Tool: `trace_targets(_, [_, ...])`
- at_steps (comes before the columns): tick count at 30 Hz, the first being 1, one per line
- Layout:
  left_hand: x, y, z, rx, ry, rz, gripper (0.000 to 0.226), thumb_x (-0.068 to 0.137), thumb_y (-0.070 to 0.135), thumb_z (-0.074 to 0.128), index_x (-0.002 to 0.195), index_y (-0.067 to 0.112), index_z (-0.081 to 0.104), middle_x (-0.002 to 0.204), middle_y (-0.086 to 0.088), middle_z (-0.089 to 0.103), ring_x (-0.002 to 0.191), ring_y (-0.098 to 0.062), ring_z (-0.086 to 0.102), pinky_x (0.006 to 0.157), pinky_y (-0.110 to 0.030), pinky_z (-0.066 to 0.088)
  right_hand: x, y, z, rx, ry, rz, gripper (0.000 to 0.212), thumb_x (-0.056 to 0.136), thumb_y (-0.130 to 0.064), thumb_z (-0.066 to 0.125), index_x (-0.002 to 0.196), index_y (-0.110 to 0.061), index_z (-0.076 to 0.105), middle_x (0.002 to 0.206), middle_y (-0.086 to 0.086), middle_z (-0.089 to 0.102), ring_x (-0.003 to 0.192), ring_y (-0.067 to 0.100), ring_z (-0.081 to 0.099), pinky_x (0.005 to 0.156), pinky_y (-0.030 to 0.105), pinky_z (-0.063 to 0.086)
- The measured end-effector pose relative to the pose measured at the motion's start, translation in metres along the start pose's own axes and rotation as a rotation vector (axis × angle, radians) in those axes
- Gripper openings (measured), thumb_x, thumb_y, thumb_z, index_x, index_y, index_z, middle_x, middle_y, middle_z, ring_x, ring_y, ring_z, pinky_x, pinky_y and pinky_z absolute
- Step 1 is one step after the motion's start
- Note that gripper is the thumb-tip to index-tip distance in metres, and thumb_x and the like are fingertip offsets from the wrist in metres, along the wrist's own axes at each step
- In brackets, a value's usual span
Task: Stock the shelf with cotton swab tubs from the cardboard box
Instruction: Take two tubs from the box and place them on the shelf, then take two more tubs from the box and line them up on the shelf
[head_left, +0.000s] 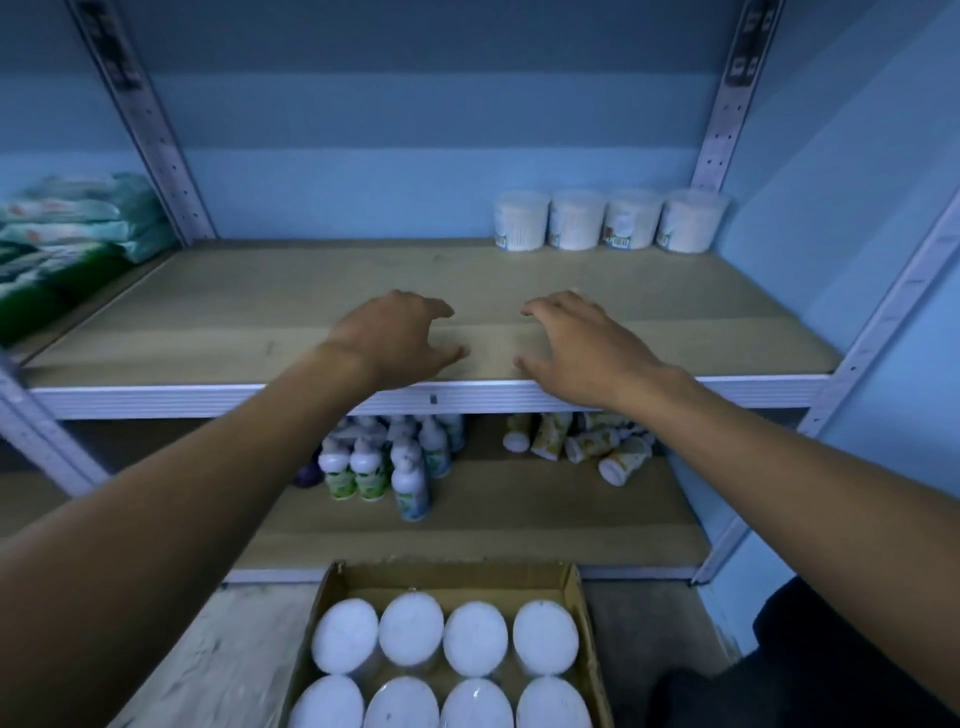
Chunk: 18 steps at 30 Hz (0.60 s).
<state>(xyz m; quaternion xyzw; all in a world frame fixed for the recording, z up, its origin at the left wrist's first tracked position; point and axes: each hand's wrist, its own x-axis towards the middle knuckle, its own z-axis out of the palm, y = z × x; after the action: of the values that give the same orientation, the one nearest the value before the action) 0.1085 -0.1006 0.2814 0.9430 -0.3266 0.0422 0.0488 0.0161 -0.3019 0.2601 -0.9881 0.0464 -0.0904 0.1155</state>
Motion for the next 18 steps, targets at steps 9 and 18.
trace_targets(9, [-0.068, 0.004, 0.039, -0.073, 0.124, 0.045, 0.058, 0.093, 0.056, 0.052, 0.14, 0.023, 0.051, 0.142, -0.001, 0.054, 0.125, -0.025, 0.053, 0.099, -0.04, 0.048, -0.06, -0.023, 0.049, -0.012, 0.041, -0.063, 0.055, 0.102, -0.024, 0.047, 0.153, -0.012, 0.028, 0.158, 0.009, 0.023, 0.15, 0.035, 0.014, 0.119, 0.045, 0.025])
trace_targets(18, [-0.119, 0.02, 0.125, -0.093, 0.174, 0.044, 0.072, 0.095, 0.053, 0.046, 0.156, 0.023, 0.022, 0.166, 0.001, 0.009, 0.151, -0.028, 0.015, 0.114, -0.052, 0.034, -0.124, -0.023, 0.123, 0.034, 0.028, 0.087, 0.081, 0.097, -0.009, 0.053, 0.16, -0.02, 0.003, 0.166, 0.006, -0.018, 0.153, 0.035, -0.009, 0.117, 0.049, 0.027])
